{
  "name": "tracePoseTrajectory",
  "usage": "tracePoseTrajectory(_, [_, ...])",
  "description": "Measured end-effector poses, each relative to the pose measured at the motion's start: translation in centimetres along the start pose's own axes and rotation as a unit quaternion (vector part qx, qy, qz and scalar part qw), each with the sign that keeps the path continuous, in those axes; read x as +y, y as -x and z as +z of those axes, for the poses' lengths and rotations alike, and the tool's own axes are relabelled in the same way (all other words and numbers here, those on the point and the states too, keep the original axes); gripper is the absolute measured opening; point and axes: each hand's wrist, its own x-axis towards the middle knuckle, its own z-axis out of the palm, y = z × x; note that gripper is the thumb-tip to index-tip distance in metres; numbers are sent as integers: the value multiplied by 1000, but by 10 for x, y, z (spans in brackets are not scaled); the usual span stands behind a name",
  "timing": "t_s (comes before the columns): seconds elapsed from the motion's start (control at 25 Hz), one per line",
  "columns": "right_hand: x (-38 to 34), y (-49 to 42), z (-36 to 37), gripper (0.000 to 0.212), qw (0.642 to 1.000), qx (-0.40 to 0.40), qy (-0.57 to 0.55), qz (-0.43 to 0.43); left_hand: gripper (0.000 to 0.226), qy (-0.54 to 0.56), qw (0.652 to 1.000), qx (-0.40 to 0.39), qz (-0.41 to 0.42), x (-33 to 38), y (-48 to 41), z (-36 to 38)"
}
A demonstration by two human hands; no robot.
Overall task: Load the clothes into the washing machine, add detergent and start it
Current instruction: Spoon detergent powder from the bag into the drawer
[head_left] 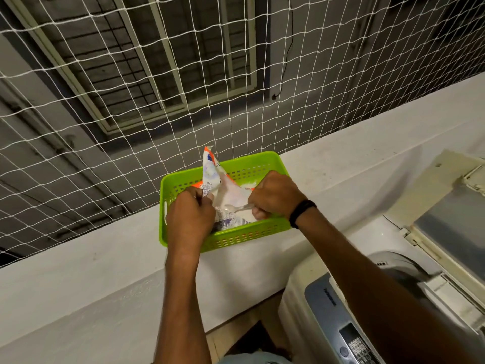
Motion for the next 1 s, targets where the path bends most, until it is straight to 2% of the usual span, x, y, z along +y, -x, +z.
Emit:
tracePoseTrajectory(0.2, [-2, -2, 0, 32, 972, -86, -210, 52, 21, 51, 999, -1, 3, -5, -1, 2])
tracePoseTrajectory(0.32, [-2, 2, -1, 22, 961, -42, -269, 53, 16, 46, 999, 1, 0, -3, 0, 0])
tracePoseTrajectory(0.48, [6, 9, -5, 10, 960, 44, -272, 57, 8, 11, 1000, 13, -8, 1, 4, -2])
tracePoseTrajectory(0.6, [13, 9, -11, 8, 922, 52, -381, 46, 17, -8, 1000, 11, -5, 4, 7, -2])
tracePoseTrajectory(0.72, [19, 15, -19, 26, 927, 91, -363, 32, 32, 20, 1000, 17, -3, 7, 8, 1])
tracePoseTrajectory(0.8, [24, 20, -23, 28, 929, 116, -349, 29, 39, 58, 998, 35, 2, 11, 9, 3])
tracePoseTrajectory(1.0, [29, 27, -26, 25, 960, 165, -226, -9, 45, 133, 985, 104, 25, 29, 23, 1])
